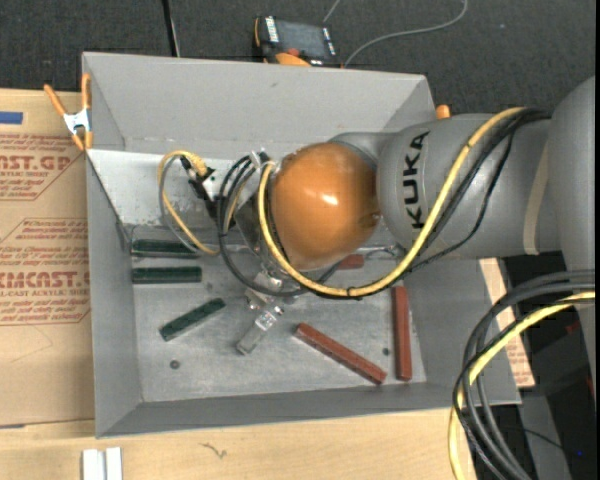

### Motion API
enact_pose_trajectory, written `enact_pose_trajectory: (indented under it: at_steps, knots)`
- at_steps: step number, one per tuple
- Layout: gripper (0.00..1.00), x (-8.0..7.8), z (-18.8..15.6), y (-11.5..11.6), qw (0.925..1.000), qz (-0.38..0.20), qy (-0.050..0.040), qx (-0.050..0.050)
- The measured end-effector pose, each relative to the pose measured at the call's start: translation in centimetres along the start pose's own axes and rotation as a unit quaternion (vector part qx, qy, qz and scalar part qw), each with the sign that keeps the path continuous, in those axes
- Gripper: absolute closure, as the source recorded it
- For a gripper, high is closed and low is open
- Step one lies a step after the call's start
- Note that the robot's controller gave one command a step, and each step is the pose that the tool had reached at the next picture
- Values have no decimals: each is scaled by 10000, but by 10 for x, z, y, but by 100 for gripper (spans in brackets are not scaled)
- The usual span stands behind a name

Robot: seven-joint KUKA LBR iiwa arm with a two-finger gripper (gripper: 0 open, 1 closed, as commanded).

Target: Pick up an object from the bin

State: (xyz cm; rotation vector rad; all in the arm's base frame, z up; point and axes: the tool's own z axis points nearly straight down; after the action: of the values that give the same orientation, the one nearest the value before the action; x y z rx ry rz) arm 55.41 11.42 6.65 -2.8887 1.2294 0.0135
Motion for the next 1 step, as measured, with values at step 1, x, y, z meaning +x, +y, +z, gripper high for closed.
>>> enact_pose_trajectory:
  at_steps: [1]
  knots:
    - [0, -106, -77, -19, 9995, -323, 19, 41]
